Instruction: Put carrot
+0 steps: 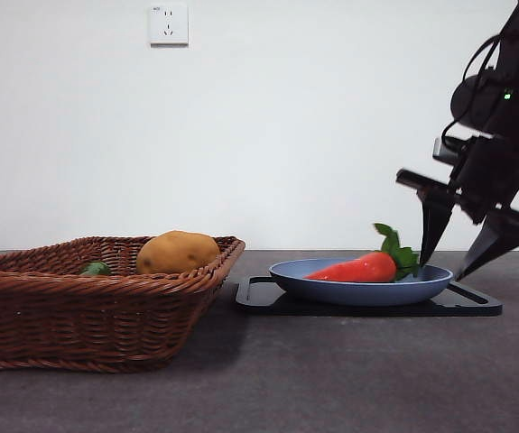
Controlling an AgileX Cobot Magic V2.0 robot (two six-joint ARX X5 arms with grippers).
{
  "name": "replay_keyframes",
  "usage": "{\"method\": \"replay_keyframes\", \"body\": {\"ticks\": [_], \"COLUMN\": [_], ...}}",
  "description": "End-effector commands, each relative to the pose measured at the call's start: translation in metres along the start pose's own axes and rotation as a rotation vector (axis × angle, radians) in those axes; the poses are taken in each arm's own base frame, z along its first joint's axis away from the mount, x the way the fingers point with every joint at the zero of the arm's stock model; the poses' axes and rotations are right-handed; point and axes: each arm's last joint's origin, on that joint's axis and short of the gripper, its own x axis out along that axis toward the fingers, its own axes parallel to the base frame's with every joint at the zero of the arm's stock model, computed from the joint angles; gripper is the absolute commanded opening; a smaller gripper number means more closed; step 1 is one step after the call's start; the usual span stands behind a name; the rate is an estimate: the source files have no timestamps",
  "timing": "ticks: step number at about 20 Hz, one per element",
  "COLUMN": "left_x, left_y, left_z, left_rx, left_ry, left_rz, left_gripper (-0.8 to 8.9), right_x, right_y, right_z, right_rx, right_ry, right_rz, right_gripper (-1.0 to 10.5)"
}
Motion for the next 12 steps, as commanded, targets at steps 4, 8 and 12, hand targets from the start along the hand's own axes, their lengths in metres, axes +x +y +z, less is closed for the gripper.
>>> {"method": "replay_keyframes", "body": {"ticks": [4,8,12], "left_x": [0.01,0.014,0.011], "left_y": [0.008,0.026,0.058], "left_z": [0.026,0.032,0.025], "left_rx": [0.141,0.126,0.127], "left_ry": [-0.248,-0.293,-0.168], "left_rz": [0.376,0.52,0.645], "left_gripper": [2.17,0.93,0.06], "right_x": [-0.087,-0.148,-0.184], "right_y": [0.034,0.068,0.095], "right_z": [-0.006,-0.037,-0.068], "right_rx": [-0.133,-0.312,-0.429], "right_ry": [-0.15,-0.259,-0.312], "right_rz": [0.018,-0.02,0.023], "right_gripper": [1.6,0.3,0.0]}}
